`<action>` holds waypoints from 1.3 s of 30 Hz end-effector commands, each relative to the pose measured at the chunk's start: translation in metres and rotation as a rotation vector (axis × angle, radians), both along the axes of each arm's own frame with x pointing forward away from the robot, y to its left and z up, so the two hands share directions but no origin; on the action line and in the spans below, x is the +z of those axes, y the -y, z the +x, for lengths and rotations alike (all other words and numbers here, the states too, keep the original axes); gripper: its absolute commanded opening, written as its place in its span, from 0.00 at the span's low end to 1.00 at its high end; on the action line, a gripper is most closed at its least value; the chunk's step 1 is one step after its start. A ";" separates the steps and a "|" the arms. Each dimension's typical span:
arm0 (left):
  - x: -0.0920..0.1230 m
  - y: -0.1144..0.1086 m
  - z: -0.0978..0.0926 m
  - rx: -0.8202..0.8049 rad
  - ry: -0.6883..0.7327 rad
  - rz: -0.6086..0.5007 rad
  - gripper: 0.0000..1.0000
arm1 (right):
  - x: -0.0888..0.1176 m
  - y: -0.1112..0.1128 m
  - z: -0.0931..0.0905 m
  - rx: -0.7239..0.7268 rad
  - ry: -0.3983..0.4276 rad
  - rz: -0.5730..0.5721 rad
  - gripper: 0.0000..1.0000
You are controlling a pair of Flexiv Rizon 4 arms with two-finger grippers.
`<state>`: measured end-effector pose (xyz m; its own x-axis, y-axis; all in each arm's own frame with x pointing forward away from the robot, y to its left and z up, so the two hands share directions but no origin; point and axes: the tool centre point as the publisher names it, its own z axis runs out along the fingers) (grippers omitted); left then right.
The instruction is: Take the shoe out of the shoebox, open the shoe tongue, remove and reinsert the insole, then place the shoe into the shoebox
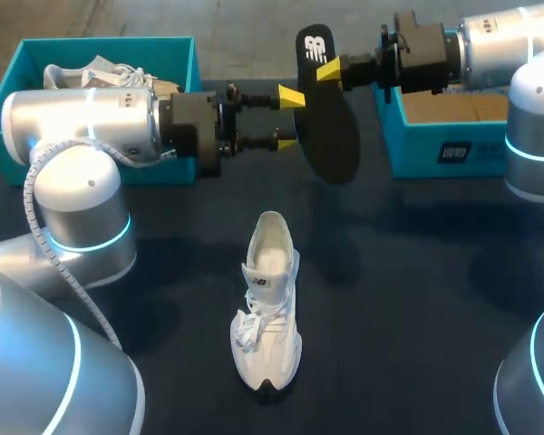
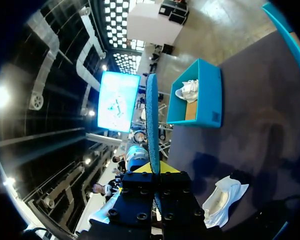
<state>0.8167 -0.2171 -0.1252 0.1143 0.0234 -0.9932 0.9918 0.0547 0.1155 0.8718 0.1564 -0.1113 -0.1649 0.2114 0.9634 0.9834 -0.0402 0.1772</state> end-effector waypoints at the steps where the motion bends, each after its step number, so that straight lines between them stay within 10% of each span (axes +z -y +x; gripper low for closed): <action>1: -0.003 0.004 0.002 -0.007 0.002 -0.009 0.73 | 0.001 -0.001 0.000 0.000 -0.003 -0.006 0.00; 17: -0.009 0.020 -0.002 -0.044 -0.006 -0.021 0.91 | 0.001 -0.001 0.000 0.000 -0.003 -0.006 0.00; 39: 0.007 0.022 -0.002 -0.028 0.032 -0.051 0.49 | 0.001 -0.001 0.000 0.000 -0.003 -0.006 0.00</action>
<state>0.8160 -0.2403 -0.1175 0.1469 -0.0339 -0.9886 0.9889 0.0285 0.1460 0.8718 0.1564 -0.1113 -0.1649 0.2113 0.9634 0.9834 -0.0403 0.1772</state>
